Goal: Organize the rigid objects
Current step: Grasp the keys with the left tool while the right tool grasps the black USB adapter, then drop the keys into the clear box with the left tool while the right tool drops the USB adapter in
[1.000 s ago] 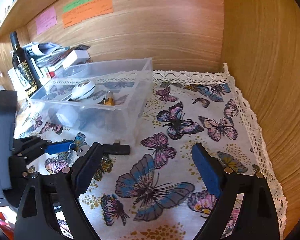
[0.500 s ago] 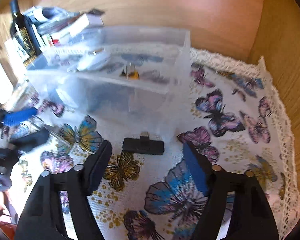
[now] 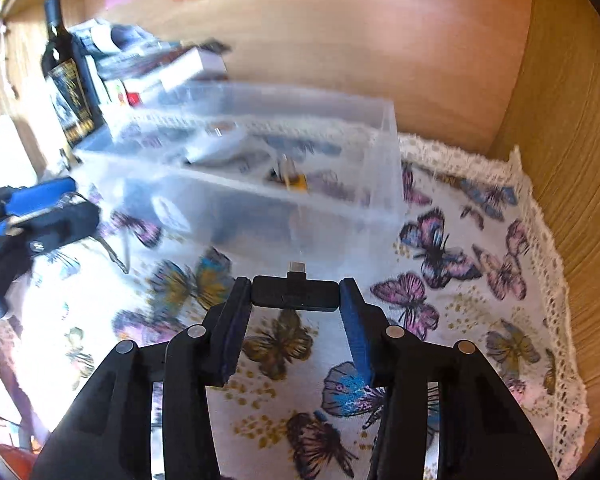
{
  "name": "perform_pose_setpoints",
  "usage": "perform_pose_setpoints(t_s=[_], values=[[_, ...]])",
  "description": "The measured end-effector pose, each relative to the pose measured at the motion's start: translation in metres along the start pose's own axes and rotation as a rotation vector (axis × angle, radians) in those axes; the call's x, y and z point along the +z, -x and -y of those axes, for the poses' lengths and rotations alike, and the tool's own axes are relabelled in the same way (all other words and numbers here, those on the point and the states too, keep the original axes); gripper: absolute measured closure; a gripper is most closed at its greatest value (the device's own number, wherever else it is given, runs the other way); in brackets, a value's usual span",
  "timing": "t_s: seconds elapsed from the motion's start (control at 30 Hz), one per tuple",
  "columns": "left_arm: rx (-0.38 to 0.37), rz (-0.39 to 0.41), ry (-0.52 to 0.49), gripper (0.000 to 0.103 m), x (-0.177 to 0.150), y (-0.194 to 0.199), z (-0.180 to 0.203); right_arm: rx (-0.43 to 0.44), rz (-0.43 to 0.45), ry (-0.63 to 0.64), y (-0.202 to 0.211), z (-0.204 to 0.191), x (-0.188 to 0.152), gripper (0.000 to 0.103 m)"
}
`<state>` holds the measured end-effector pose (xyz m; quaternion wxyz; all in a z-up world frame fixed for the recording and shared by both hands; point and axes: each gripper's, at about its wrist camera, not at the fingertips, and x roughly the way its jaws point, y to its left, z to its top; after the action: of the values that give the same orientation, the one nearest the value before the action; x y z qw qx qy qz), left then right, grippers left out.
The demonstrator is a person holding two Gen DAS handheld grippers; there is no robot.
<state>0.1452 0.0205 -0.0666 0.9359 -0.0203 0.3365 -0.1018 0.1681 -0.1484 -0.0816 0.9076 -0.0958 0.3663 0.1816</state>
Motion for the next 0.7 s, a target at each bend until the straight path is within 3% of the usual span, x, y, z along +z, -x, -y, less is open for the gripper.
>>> perform_pose_setpoints(t_s=[0.37, 0.7], values=[[-0.001, 0.106, -0.022, 0.043, 0.029, 0.03, 0.002, 0.045, 0.195, -0.021, 0.047, -0.007, 0.033, 0.062], [-0.012, 0.168, -0.014, 0.043, 0.064, 0.038, -0.003, 0.053, 0.24, -0.045, 0.038, -0.001, 0.056, 0.062]])
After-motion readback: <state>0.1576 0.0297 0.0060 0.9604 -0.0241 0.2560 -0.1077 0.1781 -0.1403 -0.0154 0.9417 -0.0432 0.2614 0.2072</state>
